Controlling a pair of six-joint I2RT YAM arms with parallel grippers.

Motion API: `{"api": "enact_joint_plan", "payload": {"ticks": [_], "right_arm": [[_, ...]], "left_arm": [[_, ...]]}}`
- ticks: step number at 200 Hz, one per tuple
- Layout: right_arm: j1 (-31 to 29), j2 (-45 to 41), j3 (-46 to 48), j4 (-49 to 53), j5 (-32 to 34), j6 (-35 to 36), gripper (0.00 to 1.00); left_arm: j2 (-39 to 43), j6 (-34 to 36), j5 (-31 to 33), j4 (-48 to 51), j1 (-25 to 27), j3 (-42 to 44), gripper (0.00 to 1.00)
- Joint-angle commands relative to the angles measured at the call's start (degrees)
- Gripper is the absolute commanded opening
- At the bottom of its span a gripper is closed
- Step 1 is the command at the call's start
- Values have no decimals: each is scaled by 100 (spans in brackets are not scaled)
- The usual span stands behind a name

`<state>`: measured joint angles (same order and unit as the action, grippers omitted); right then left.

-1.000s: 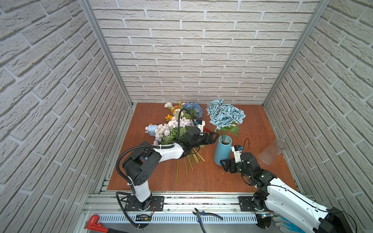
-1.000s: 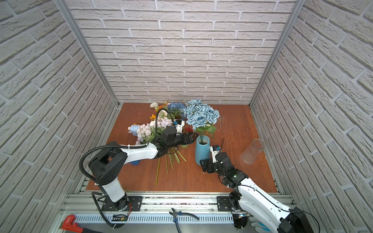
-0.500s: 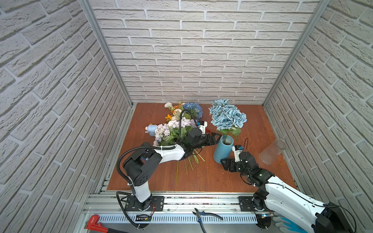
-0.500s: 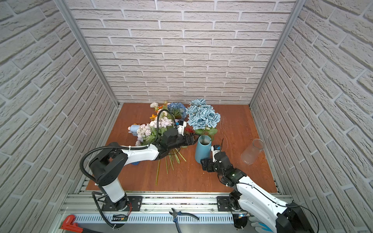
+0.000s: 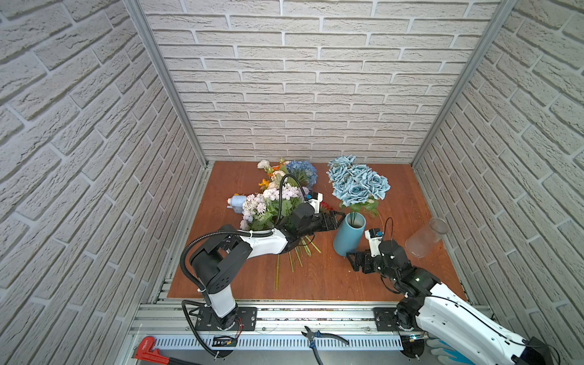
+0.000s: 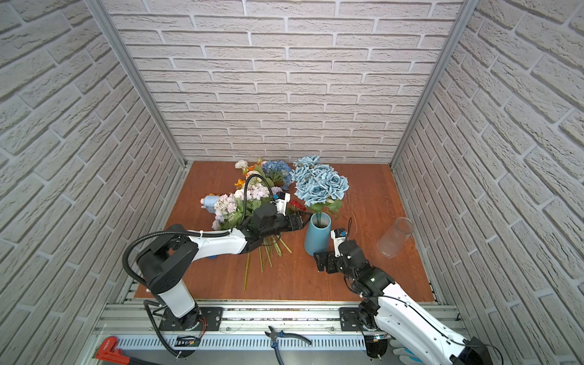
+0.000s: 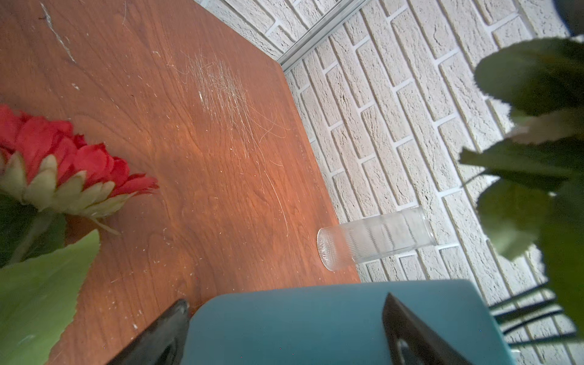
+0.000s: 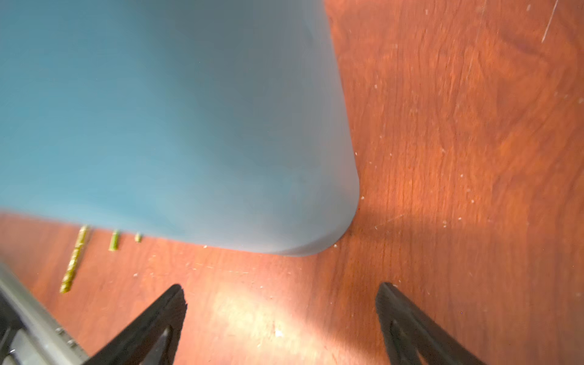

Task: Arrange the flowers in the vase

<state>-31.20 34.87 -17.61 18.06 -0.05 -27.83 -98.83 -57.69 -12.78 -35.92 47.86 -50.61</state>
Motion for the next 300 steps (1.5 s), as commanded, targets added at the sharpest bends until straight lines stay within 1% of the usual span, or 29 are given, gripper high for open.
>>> {"api": "enact_joint_plan", "payload": {"ticks": [1, 21, 35, 47, 60, 74, 110, 115, 129, 179, 212, 246, 300], "right_arm": [[-87, -361, -257, 469, -118, 328, 96], [-131, -585, -402, 490, -58, 674, 96], [-157, -687, -276, 175, -12, 923, 96], [-180, -682, -90, -163, 5, 988, 96], [-237, -547, 46, -433, 73, 917, 96], [-375, -381, 172, -717, 167, 870, 93], [-769, 8, 398, -1365, 870, 578, 92], [-794, 60, 595, -1527, 925, 544, 92], [-882, 208, 764, -1912, 1178, 419, 91], [-905, 1002, 1004, -2871, 1802, 349, 90], [-905, 1697, 1010, -3451, 1952, 278, 88], [-904, 2140, 935, -3625, 1919, 263, 88], [-905, 2006, 1074, -3351, 2116, 68, 87]], "left_arm": [[227, 56, 99, -92, -94, 112, 95], [307, 114, 125, 26, -169, 131, 95], [358, 219, 144, 138, -197, 111, 95], [364, 288, 127, 207, -214, 65, 96], [346, 324, 105, 230, -214, 19, 96], [299, 337, 100, 244, -215, -30, 96], [13, 321, 18, 175, -223, -257, 96], [-39, 307, -9, 146, -224, -301, 96], [-177, 272, -90, 80, -224, -431, 95], [-490, 166, -198, -70, -219, -575, 95], [-556, 100, -224, -159, -215, -573, 95], [-553, 109, -221, -195, -198, -590, 94], [-465, 192, -208, -204, -144, -600, 94]]}}
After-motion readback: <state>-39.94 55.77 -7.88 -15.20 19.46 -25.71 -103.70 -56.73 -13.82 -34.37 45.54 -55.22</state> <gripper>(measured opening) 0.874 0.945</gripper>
